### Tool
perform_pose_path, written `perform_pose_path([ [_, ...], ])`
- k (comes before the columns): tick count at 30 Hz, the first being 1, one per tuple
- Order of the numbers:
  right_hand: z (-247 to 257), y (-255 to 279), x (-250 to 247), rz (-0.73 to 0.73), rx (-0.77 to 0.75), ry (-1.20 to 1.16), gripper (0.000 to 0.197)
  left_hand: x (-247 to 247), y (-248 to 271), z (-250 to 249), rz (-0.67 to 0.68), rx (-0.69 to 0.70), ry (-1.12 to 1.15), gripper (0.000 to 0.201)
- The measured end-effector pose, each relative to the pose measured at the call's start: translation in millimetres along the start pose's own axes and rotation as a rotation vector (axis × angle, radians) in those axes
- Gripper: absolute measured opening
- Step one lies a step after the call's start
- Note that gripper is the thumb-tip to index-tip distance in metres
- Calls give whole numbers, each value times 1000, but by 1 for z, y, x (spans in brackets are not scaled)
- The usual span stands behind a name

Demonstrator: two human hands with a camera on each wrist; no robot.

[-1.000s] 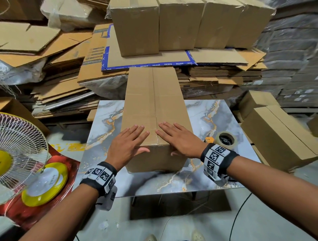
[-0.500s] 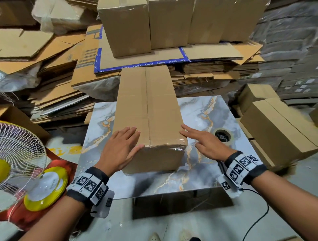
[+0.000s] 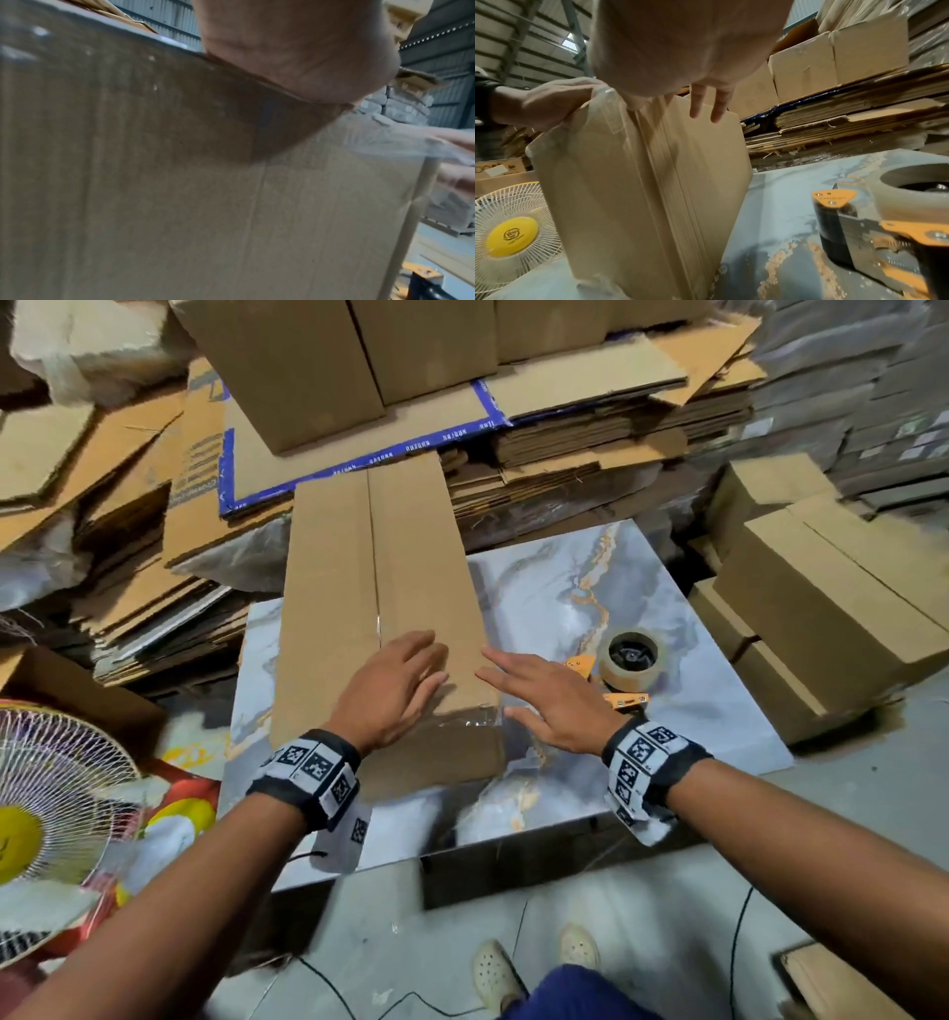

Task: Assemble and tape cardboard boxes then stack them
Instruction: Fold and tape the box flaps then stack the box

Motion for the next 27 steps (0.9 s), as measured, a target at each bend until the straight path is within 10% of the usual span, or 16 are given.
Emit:
perform_pose_path([
  [18, 2, -14, 26, -337, -17, -52, 51, 7, 5, 5, -44, -23, -34, 54],
  [27, -3, -13, 11, -244, -37, -126, 54, 7, 6, 2, -42, -42, -41, 57],
])
Point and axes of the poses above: each hand's wrist, its own y-axis away from the middle knuckle, its own x-axis out of the palm, z = x × y, the point moved 4 cm from there along -y, towards the middle knuckle
